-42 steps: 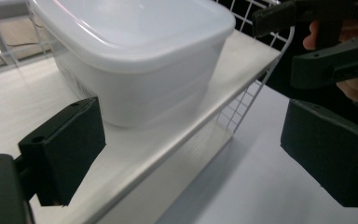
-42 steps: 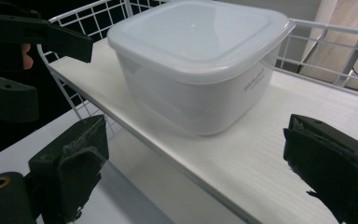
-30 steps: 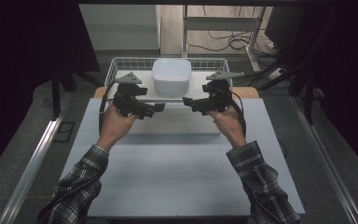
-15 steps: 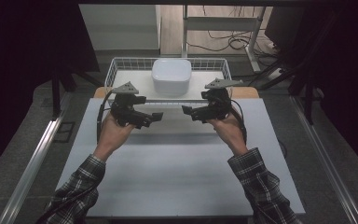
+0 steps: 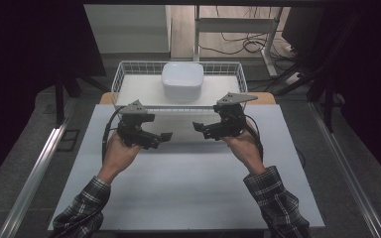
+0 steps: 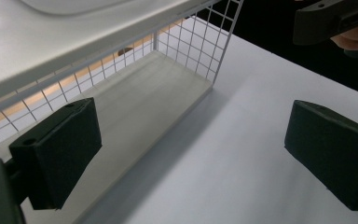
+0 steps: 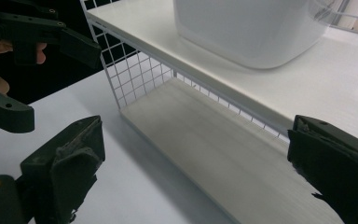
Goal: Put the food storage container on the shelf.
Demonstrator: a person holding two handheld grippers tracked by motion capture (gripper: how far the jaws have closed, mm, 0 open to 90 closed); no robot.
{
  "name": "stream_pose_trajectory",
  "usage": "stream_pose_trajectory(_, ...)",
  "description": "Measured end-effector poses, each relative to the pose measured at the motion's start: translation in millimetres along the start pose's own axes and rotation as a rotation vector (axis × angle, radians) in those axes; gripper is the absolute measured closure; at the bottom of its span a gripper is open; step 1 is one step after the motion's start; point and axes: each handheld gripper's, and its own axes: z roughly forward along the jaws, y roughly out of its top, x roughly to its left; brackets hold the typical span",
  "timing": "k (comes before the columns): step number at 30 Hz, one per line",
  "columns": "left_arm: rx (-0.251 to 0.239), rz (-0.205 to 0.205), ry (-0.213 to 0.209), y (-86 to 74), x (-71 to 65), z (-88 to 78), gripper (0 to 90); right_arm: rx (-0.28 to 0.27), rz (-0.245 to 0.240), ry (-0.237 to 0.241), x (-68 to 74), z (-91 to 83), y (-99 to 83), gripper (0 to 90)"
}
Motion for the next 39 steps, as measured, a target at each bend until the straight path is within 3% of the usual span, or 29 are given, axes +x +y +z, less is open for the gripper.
stream_pose_trajectory(10, 0.013, 0.016, 0.0, -18.6, -9.3, 3.5, 2.9, 0.016, -0.031, -0.004, 9.2, -0.5, -16.6, 2.0)
stream_pose_trajectory(22, 0.019, -0.014, -0.01, -56.4, -20.7, 6.5, 2.5, 0.024, -0.021, 0.016, 16.6, -0.3, -47.9, 2.0)
stream_pose_trajectory(30, 0.035, 0.003, 0.006, -68.9, -27.0, 7.1, 2.5, 0.037, -0.037, 0.007, 24.2, -1.8, -61.1, 1.2)
stream_pose_trajectory(39, 0.04, -0.012, -0.01, -80.3, -32.6, 7.2, 2.5, 0.037, -0.051, 0.006, 34.0, -4.1, -71.6, 0.2)
